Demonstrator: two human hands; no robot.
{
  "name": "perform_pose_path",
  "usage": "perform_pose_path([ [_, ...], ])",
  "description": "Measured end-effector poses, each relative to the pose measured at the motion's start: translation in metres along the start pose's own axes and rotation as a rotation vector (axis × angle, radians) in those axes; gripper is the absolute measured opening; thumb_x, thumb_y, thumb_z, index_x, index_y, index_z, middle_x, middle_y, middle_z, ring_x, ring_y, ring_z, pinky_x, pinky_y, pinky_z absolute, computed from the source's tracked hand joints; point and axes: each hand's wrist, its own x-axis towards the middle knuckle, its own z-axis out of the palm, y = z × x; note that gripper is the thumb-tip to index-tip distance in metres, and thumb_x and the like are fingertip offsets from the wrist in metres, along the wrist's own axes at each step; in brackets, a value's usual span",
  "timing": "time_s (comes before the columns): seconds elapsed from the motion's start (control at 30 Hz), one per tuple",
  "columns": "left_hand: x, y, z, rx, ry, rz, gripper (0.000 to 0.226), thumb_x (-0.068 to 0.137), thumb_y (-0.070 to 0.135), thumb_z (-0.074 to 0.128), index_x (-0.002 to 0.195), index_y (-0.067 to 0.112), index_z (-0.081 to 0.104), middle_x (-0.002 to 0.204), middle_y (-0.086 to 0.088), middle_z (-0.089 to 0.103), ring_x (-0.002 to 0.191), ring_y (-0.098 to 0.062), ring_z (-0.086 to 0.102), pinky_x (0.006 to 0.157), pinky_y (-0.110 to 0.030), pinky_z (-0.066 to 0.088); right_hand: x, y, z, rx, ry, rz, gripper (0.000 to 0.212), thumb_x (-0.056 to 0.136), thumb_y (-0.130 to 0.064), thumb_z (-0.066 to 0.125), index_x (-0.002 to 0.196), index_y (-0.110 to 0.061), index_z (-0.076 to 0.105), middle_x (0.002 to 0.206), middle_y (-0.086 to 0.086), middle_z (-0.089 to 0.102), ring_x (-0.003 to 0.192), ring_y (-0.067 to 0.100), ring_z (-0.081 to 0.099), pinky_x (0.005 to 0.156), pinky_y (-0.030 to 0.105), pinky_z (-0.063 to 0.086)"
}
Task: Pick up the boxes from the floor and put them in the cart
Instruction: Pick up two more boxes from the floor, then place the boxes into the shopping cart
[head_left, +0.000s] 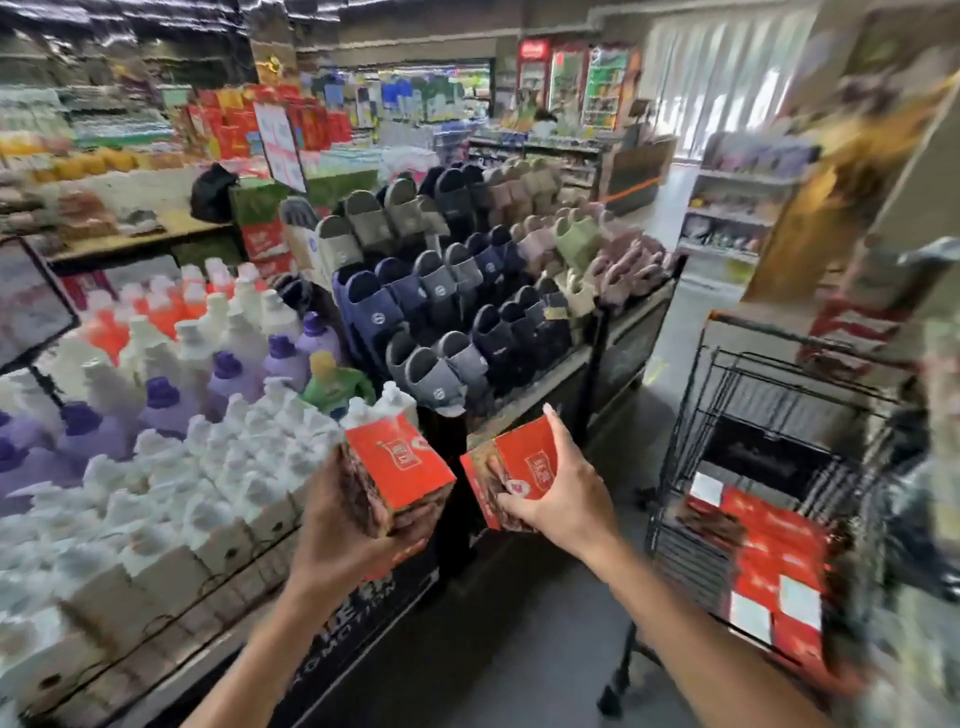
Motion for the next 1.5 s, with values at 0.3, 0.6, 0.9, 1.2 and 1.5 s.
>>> perform_pose_path([
  [0.3, 0.064, -0.012, 0.152, -0.042, -0.236, 0.072, 0.12, 0.044, 0.023, 0.103, 0.145, 0.021, 0.039, 0.137, 0.002, 0.049, 0.128, -0.008, 0.052, 0.104, -0.016, 0.042, 0.014, 0.119, -0.078, -0.052, 0.143, 0.22, 0.124, 0.062, -0.051, 0.086, 0.157, -0.047, 0.007, 0.138, -0.005, 0.057, 0.111, 0.015, 0.063, 0.09, 0.032, 0.055],
  [0.6, 0.142, -0.03, 0.268, -0.148, -0.548, 0.205, 0.117, 0.048, 0.031, 0.102, 0.142, 0.042, 0.033, 0.138, 0.011, 0.046, 0.131, -0.005, 0.047, 0.104, -0.014, 0.039, 0.033, 0.183, -0.121, -0.114, 0.269, 0.448, 0.127, 0.06, -0.054, 0.086, 0.156, -0.051, 0.002, 0.146, -0.007, 0.051, 0.113, 0.016, 0.062, 0.089, 0.038, 0.056],
  [0.9, 0.197, -0.043, 0.373, -0.298, -0.837, 0.149, 0.119, 0.048, 0.037, 0.101, 0.141, 0.043, 0.028, 0.141, 0.009, 0.04, 0.132, 0.001, 0.044, 0.102, -0.01, 0.039, 0.036, 0.231, -0.171, -0.131, 0.459, 0.723, 0.127, 0.063, -0.051, 0.087, 0.153, -0.056, -0.002, 0.121, -0.006, 0.063, 0.094, 0.015, 0.066, 0.078, 0.037, 0.058],
  [1.2, 0.216, -0.062, 0.496, -0.279, -1.086, 0.037, 0.139, 0.052, 0.043, 0.098, 0.151, 0.044, 0.0, 0.147, 0.018, 0.026, 0.14, 0.002, 0.032, 0.113, -0.021, 0.032, 0.039, 0.318, -0.199, -0.157, 0.502, 0.867, 0.124, 0.067, -0.049, 0.088, 0.157, -0.047, 0.002, 0.123, -0.009, 0.059, 0.093, 0.013, 0.063, 0.067, 0.022, 0.047],
  [1.5, 0.246, -0.092, 0.616, -0.136, -0.995, -0.142, 0.128, 0.043, 0.049, 0.1, 0.144, 0.031, 0.023, 0.139, 0.013, 0.044, 0.132, -0.005, 0.046, 0.113, -0.043, 0.041, 0.096, 0.446, -0.222, -0.069, 0.414, 0.885, 0.127, 0.065, -0.053, 0.087, 0.156, -0.049, -0.002, 0.137, -0.006, 0.058, 0.101, 0.014, 0.063, 0.07, 0.024, 0.048],
])
